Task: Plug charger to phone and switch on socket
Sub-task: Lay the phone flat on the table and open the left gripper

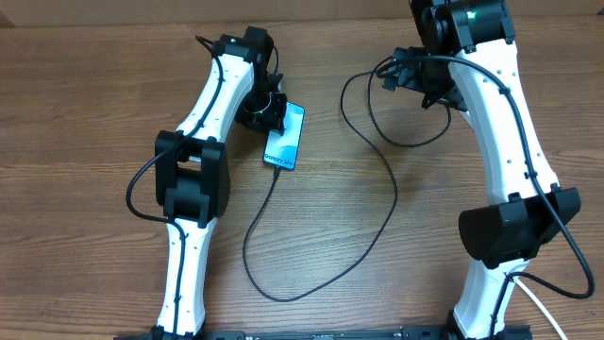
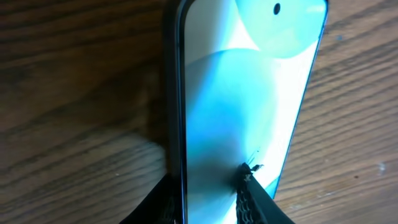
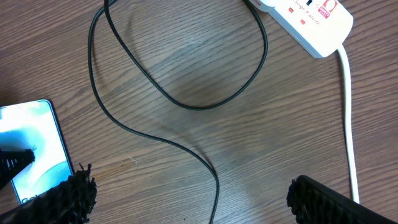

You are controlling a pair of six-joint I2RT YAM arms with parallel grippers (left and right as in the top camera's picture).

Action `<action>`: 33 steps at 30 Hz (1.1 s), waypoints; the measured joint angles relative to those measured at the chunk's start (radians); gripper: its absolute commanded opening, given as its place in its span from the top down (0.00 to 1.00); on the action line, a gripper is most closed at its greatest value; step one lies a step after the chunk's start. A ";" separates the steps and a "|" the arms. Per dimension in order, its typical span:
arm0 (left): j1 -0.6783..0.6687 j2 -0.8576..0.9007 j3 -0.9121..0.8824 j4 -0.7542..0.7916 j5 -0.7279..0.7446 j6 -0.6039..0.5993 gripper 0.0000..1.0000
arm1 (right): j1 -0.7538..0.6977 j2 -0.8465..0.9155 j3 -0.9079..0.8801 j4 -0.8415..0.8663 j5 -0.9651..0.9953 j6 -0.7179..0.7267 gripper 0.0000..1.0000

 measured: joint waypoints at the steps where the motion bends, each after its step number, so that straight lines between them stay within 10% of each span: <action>1: 0.000 0.000 0.000 0.000 -0.003 0.000 0.76 | 0.000 0.000 0.000 0.000 0.000 0.000 0.00; 23: 0.000 0.000 -0.005 0.000 -0.068 0.000 0.75 | -0.002 0.000 0.000 0.017 0.000 0.000 0.00; 33: 0.037 0.000 0.225 -0.142 -0.061 0.000 0.56 | -0.148 0.001 0.000 0.125 0.003 0.000 0.00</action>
